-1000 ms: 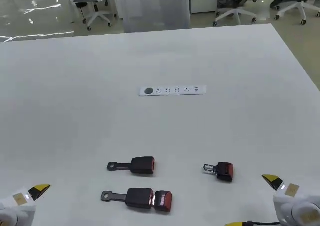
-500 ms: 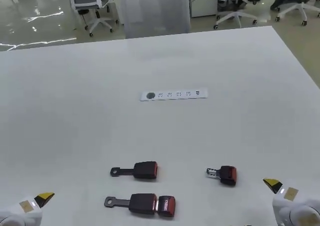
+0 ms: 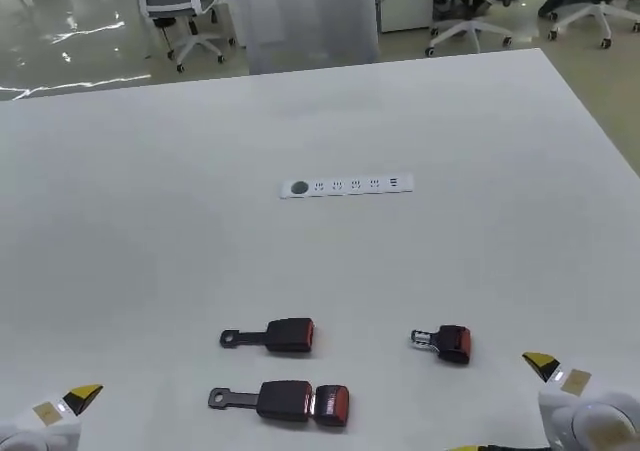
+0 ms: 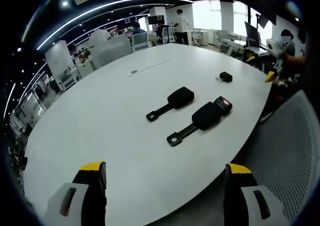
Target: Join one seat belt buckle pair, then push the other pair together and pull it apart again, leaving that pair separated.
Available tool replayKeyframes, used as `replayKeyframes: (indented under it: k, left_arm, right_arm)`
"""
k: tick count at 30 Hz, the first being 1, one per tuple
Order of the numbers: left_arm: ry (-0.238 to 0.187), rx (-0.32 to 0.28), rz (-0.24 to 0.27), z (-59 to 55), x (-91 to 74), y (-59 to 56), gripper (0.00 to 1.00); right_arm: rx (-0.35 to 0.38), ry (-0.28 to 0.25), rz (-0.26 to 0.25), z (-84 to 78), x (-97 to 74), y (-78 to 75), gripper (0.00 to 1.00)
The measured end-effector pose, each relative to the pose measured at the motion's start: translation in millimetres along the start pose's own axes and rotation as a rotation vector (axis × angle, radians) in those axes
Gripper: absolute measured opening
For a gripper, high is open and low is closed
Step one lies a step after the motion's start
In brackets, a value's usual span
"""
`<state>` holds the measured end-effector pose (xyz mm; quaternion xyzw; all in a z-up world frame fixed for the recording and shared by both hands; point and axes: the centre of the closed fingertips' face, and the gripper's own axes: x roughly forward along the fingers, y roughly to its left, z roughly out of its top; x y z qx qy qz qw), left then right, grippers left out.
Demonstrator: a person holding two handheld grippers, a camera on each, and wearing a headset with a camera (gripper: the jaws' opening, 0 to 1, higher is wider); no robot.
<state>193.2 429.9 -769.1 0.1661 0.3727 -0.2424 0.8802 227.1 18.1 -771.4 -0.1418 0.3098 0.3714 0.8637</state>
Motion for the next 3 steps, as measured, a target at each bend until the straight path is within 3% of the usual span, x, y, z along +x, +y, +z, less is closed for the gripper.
replayKeyframes:
  k: [3]
  left_arm:
    - [0.0, 0.008, -0.007, 0.2, 0.4, -2.2, 1.0]
  right_arm:
    - [0.001, -0.002, -0.002, 0.0, -1.4, 1.0, 1.0]
